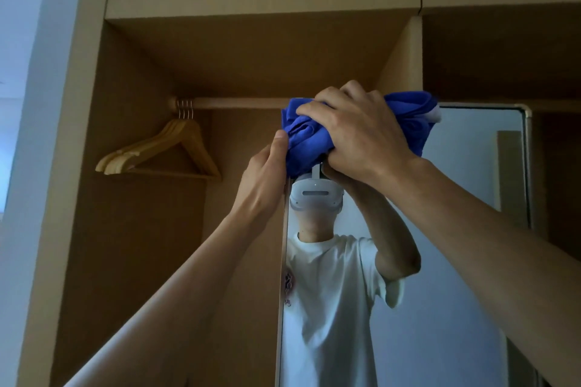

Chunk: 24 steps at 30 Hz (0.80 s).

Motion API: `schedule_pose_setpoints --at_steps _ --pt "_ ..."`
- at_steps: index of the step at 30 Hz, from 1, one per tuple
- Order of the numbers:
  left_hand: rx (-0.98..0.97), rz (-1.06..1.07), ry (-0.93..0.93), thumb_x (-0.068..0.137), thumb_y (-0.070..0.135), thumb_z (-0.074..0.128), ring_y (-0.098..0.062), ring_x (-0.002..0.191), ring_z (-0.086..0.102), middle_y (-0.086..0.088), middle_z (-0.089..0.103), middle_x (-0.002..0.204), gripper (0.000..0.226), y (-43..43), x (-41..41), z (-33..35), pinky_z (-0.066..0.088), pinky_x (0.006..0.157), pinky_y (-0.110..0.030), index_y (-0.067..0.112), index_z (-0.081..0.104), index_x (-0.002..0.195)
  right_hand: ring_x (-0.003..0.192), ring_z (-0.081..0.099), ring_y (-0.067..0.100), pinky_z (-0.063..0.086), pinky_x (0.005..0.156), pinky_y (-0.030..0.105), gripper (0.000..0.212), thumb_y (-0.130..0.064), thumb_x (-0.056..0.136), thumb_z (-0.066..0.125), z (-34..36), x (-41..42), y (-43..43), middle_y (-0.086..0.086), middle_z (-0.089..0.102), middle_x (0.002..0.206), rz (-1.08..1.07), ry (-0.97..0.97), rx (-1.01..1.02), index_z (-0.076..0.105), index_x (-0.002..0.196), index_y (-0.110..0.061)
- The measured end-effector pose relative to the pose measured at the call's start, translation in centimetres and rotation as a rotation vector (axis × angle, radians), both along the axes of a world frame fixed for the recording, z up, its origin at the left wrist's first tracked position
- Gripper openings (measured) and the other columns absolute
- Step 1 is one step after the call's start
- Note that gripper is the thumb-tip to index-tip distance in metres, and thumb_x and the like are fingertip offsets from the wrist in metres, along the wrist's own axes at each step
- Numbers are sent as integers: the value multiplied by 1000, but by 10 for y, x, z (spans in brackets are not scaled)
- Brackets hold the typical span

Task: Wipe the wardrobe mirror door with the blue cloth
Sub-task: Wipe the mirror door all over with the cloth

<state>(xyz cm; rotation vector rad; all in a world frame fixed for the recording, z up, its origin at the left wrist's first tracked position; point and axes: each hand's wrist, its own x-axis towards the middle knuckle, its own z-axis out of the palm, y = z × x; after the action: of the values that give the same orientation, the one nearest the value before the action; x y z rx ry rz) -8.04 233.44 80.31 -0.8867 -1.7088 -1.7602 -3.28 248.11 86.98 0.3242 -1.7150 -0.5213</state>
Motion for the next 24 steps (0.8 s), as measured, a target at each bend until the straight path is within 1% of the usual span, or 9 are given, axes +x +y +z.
schedule_pose_setpoints --at_steps 2,4,8,11,16,20,22,24 --pt "22 8 -8 97 71 31 -26 100 71 -2 76 102 48 1 0 -5 54 97 -55 39 67 93 110 50 28 44 88 50 56 -21 76 71 -7 0 1 -1 59 126 -1 -12 -14 57 130 -26" --pt "43 23 -8 91 73 31 -23 99 71 1 75 102 49 2 -1 -12 54 98 -55 40 67 94 112 49 28 43 90 49 57 -23 75 71 -14 0 0 -1 58 127 8 -32 -21 57 130 -25" --pt "69 19 -3 89 74 29 -22 99 71 1 75 102 50 2 -2 -26 53 97 -57 42 67 93 111 49 28 41 90 45 58 -28 75 73 -33 1 -3 -1 58 125 24 -74 -17 57 130 -24" --pt "95 12 -45 85 79 28 -21 99 71 1 76 104 57 2 -3 -40 54 97 -56 41 69 97 108 50 28 41 86 43 56 -27 74 74 -49 2 -4 0 59 122 2 -56 -5 57 128 -23" --pt "106 -6 -136 89 76 28 -19 98 74 -1 78 102 67 3 -4 -66 56 96 -54 29 73 107 99 50 27 41 81 41 60 -23 70 79 -95 -1 -5 -1 60 117 -22 -68 -5 58 127 -22" --pt "104 28 -182 95 72 29 -20 94 74 -2 78 98 61 4 -5 -95 57 93 -54 29 72 101 103 50 30 39 84 43 63 -13 69 70 -140 1 -10 4 59 124 -18 -146 -33 58 131 -18" --pt "112 35 -233 94 72 33 -24 93 74 -3 78 95 58 3 -8 -115 56 92 -57 30 73 94 104 50 31 39 85 44 62 -14 70 63 -160 2 -15 5 59 126 -21 -192 -50 58 132 -17" --pt "126 -11 -288 91 72 37 -30 96 74 -7 78 97 56 2 -10 -131 56 92 -60 30 74 94 104 51 31 39 86 43 59 -18 75 51 -177 4 -18 5 59 127 -15 -224 -79 58 133 -17"
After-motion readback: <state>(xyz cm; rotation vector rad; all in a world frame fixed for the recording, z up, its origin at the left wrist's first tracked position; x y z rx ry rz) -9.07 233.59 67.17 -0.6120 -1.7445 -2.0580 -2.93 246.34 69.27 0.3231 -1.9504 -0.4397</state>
